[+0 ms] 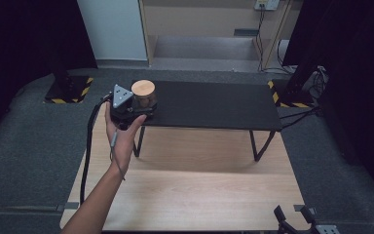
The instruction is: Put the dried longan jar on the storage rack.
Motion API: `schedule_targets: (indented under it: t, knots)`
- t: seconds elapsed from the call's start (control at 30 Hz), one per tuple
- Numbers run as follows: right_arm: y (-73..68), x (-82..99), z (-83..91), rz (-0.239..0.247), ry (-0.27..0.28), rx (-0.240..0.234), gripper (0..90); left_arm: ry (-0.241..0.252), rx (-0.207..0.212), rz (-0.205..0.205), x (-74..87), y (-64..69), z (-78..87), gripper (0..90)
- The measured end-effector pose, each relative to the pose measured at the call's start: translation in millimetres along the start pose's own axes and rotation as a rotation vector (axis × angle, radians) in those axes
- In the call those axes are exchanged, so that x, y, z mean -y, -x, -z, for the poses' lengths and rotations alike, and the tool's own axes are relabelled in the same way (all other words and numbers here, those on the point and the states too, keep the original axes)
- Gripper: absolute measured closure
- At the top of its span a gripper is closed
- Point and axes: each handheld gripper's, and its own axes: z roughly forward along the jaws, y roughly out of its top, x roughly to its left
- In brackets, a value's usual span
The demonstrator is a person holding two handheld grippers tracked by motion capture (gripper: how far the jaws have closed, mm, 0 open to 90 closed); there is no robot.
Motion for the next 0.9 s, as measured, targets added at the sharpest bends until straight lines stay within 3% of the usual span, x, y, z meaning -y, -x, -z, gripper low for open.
schedule_targets:
  t: [0.2,0.53,0.67,0.9]
  knots:
    - [-1.6,-0.8,-0.1,0.004,0.0,-0.006,6.2,0.017,-0.002,0.023,7.6,-3.0,14.2,3.0]
    - [-5.4,-2.4,-4.5,0.014,-0.002,-0.022,5.9,0.047,-0.02,0.035,13.7,3.5,42.6,3.1]
    - [-6.6,-2.4,-5.5,0.014,-0.006,-0.024,5.9,0.065,-0.015,0.059,20.9,4.1,53.6,3.1]
    - [-8.2,-2.8,-8.4,0.014,-0.007,-0.032,5.7,0.071,-0.018,0.029,20.6,11.8,69.3,2.9]
